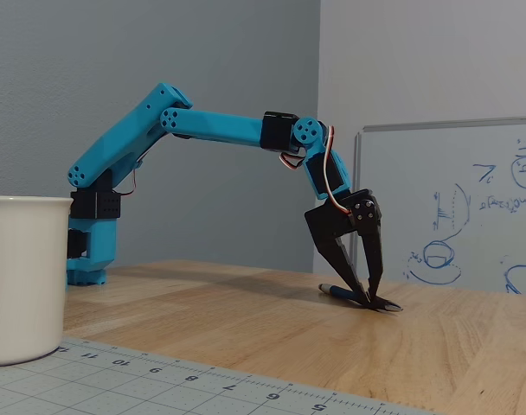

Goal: Touch the pen.

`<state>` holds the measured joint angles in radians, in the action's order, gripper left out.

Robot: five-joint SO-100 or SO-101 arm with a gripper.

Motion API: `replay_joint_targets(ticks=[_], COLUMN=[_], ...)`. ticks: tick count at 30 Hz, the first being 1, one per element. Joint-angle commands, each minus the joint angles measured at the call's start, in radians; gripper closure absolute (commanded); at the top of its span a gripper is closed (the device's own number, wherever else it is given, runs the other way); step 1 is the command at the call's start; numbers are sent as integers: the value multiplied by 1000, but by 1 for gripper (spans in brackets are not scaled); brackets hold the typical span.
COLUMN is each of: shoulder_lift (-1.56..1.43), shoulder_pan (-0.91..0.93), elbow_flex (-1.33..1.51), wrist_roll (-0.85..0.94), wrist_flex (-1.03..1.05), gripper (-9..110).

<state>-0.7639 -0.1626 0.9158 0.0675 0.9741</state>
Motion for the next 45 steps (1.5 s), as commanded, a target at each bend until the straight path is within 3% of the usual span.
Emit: replay_joint_targets(ticks=[1, 45], shoulder_lift=[-169, -6], shoulder_pan=[-8, -28], elbow_flex=[-100, -193], wrist_roll=[-6, 11], wrist_flex=[-21, -9], gripper=[101, 101])
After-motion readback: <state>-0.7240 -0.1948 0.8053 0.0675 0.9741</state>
